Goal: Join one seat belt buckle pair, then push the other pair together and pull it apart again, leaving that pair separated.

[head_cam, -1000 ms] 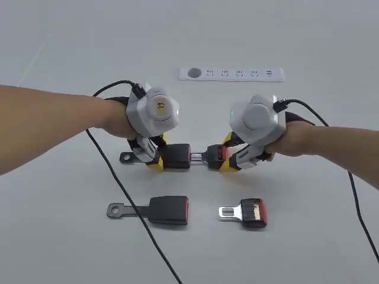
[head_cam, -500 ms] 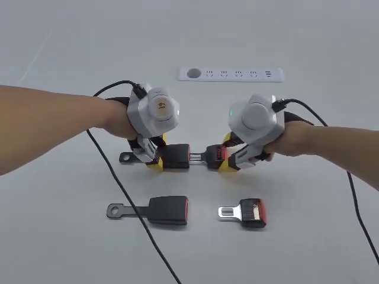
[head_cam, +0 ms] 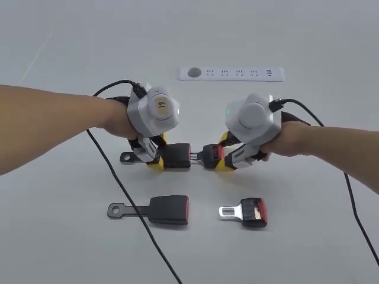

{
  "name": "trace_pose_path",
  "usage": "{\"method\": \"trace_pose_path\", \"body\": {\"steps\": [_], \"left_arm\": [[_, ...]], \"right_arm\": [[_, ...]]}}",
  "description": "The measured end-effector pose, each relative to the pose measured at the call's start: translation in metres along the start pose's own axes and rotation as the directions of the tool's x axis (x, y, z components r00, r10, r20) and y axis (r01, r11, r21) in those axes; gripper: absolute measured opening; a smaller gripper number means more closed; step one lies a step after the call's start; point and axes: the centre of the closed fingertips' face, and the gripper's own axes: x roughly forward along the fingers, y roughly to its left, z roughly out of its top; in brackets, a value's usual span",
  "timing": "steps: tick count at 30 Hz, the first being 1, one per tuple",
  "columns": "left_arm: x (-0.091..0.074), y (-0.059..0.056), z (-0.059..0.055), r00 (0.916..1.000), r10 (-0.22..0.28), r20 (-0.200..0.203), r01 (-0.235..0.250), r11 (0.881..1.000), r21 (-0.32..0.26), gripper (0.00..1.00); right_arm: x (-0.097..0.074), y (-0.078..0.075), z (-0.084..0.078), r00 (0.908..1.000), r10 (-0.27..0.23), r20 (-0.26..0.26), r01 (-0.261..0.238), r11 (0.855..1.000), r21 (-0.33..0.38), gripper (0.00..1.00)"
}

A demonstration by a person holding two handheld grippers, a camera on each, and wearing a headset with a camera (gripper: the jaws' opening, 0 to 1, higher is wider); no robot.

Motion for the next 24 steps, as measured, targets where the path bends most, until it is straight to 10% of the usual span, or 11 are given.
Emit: {"method": "trace_pose_path", "body": {"steps": [24], "left_arm": [[0.0009,0.0023,-0.0022,0.9998,0.005,0.017,-0.005,1.0,-0.002,0.3]], "right_arm": [[0.0043,0.0006,0.0004,0.9995,-0.017,0.025,0.017,1.0,0.019,0.3]]}}
